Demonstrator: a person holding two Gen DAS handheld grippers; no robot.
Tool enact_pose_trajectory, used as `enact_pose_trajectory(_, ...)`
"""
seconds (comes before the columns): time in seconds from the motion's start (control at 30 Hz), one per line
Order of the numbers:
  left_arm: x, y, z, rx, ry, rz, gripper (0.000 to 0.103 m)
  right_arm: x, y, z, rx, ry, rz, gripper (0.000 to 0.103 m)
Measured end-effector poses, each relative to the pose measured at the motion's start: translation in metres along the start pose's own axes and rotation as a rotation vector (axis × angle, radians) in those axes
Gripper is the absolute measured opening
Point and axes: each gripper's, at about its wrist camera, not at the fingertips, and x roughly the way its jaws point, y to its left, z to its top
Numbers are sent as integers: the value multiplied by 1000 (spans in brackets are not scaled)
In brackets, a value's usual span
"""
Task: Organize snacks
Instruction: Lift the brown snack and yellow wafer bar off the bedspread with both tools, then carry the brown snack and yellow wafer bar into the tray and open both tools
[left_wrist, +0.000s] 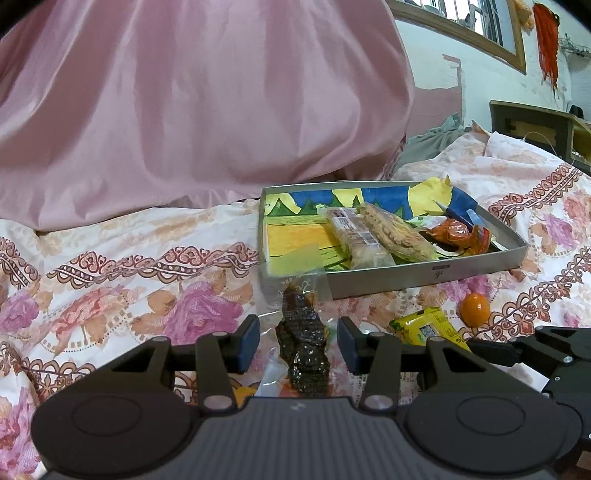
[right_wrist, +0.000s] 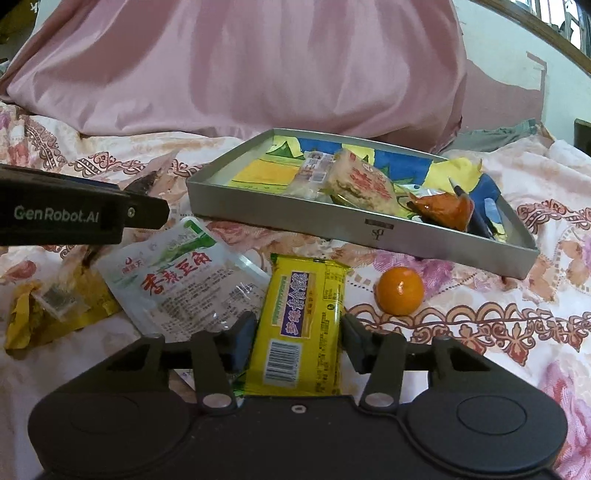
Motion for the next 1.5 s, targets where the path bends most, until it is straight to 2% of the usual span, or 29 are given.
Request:
enact_pose_trajectory(0.13, 0, -1, 3, -4, -7, 0, 50, -5, 0, 1, -5, -22, -23, 51)
enact_pose_trajectory(0.5, 0, -6, 12, 3, -30, 0, 50, -29, 8, 13, -137, -184, -125, 51)
enact_pose_trajectory(0.77, 13, -16, 39, -8, -71, 16, 50, -36, -10, 35, -141, -269, -156, 51)
enact_pose_trajectory(1.03, 52, -31, 83, -37, -123, 31, 50, -11, -51, 71, -133, -344, -182, 51)
enact_pose_trajectory(1.3, 110, -44, 104, -46, -109, 54, 50, 26, -94, 89, -41, -386, -185, 51)
enact_pose_trajectory(1.5, 143, -48, 112, -45, -64, 75, 50, 56, -112, 93, 12, -367, -167, 51)
